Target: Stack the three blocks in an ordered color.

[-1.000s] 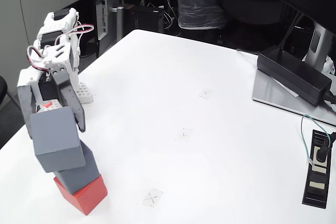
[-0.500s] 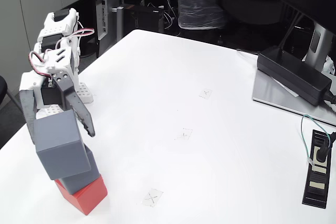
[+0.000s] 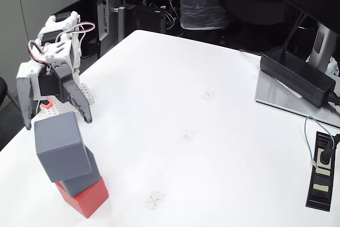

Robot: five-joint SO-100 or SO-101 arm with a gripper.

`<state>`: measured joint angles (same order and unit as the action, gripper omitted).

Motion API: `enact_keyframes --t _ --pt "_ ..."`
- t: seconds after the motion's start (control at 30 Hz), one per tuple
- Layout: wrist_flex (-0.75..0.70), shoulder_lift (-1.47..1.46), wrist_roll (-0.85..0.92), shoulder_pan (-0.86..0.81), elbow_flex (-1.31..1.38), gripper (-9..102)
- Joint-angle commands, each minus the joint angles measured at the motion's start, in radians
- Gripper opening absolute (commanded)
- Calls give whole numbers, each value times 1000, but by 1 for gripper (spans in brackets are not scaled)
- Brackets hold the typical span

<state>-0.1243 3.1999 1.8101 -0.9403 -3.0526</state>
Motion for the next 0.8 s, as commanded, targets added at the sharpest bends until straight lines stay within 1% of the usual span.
enact_keyframes --t 0.0,0.17,0.23,0.3,0.37,0.47,0.57,0.67,0.77 --pt "15 26 9 -2 67 35" --pt "12 71 9 2 149 35" --pt "11 80 3 32 187 35" --pt "8 83 -40 92 222 35" --pt "8 83 -123 160 250 35" --pt "11 81 -291 241 281 35" --pt "11 80 -462 311 288 35" --pt "6 80 -591 374 281 35" --pt "2 75 -689 428 273 29"
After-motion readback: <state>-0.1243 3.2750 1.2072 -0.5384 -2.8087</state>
